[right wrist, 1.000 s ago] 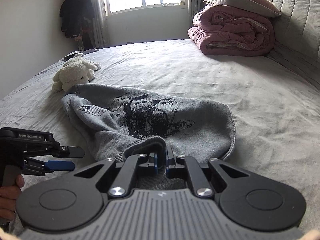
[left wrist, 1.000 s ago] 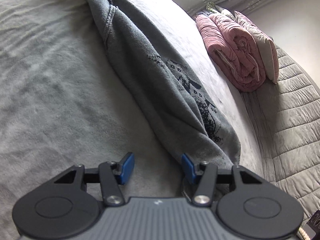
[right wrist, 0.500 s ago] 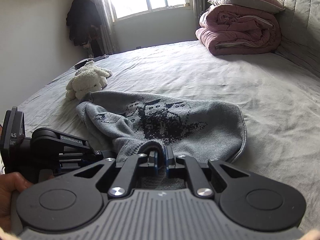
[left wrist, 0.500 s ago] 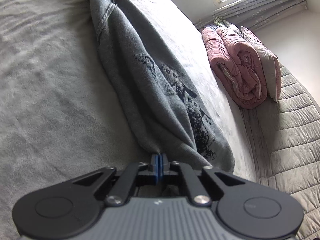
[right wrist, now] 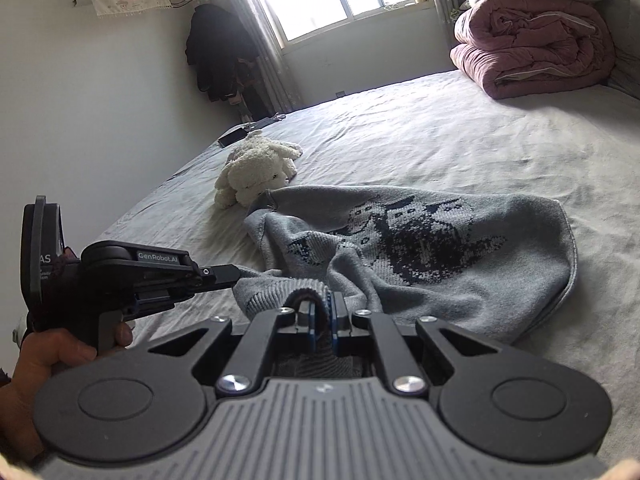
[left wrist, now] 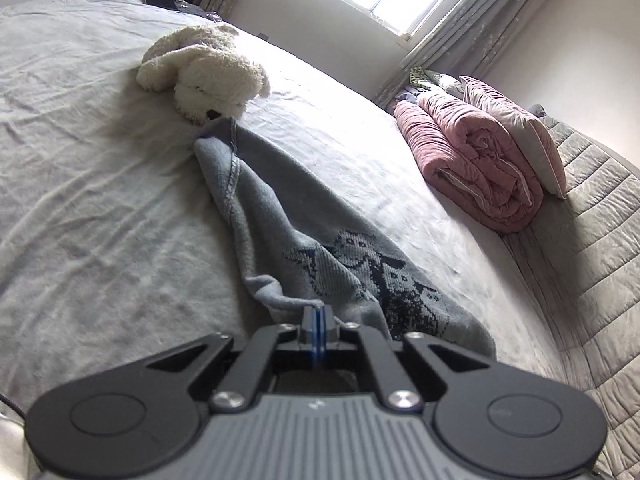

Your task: Fold clothes

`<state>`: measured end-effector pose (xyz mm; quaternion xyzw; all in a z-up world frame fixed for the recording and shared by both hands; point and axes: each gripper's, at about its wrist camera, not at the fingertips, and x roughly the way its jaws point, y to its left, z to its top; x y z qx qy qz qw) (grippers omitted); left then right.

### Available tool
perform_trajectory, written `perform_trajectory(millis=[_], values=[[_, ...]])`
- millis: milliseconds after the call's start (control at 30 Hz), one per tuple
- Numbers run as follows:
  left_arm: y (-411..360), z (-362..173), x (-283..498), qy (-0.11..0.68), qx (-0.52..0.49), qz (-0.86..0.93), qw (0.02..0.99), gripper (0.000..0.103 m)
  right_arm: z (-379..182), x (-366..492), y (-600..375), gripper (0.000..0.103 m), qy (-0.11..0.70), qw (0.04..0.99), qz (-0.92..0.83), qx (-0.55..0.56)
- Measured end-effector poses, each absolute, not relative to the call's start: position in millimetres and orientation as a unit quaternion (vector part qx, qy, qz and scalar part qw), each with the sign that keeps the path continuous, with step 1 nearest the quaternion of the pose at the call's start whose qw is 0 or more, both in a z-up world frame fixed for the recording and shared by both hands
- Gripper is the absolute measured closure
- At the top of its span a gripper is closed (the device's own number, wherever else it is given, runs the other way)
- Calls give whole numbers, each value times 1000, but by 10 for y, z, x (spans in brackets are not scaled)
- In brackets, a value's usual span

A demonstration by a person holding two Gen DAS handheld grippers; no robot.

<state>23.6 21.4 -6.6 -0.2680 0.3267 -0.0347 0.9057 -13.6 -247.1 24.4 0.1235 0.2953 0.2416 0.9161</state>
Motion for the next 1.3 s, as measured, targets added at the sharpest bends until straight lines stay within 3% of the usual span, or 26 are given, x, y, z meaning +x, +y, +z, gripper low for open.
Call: perform_trajectory(millis=[433,900,967,1133,1233,1300], values=[[915,73,-6,312,-215,3,925,102,254,-141,-1726,94,317,878,339,113],[1185,-243,15,346,-165,9,924,102,6,-30,-1220,92,361,854,368,71],[1179,-292,8,347,-161,0,924,102,-20,-29,-1202,85,365,852,370,66],[1103,-287,-30,357,-145,-27,922,101,-31,-68,-1197,84,371,846,380,53],[1082,-256,-57,358,-143,-33,922,91,-10,-94,-1219,60,370,846,381,51],[1083,-229,-92,359,-145,-34,922,82,17,-125,-1263,59,366,847,383,53]])
